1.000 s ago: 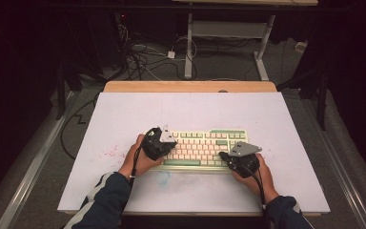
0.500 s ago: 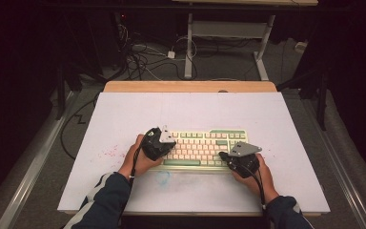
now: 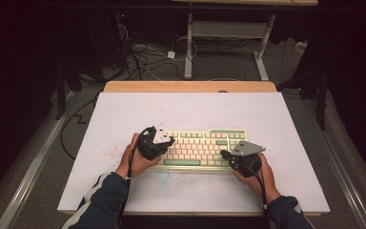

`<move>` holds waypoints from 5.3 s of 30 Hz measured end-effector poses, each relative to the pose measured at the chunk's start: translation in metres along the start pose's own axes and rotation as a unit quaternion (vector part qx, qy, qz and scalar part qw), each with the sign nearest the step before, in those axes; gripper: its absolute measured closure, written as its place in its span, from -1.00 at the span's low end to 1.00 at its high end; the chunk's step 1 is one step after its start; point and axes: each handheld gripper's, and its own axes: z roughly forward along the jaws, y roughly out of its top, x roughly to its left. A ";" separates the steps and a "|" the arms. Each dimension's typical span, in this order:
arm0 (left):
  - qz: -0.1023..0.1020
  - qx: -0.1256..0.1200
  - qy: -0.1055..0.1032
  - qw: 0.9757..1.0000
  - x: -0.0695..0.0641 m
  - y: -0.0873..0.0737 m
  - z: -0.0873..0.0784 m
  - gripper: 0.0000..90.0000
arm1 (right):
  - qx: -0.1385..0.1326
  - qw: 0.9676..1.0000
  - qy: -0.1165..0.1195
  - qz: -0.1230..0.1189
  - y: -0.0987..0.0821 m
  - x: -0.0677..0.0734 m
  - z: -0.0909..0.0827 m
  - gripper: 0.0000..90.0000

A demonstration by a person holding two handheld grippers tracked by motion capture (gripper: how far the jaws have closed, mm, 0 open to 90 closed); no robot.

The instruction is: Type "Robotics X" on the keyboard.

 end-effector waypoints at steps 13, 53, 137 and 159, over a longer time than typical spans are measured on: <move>0.017 -0.064 -0.004 0.998 0.000 -0.006 -0.029 -0.35 | -0.015 1.000 0.000 0.004 0.003 -0.003 -0.012 1.00; 0.021 -0.069 0.048 0.996 0.027 -0.064 -0.094 -0.57 | -0.010 1.000 0.015 -0.007 0.024 0.001 0.004 1.00; 0.025 -0.034 0.047 0.998 0.027 -0.071 -0.092 -0.57 | -0.087 0.996 -0.017 0.002 0.048 0.014 0.006 -0.30; 0.012 -0.043 0.050 0.998 0.026 -0.066 -0.095 -0.46 | -0.116 0.991 -0.070 0.004 0.010 0.011 -0.029 -0.53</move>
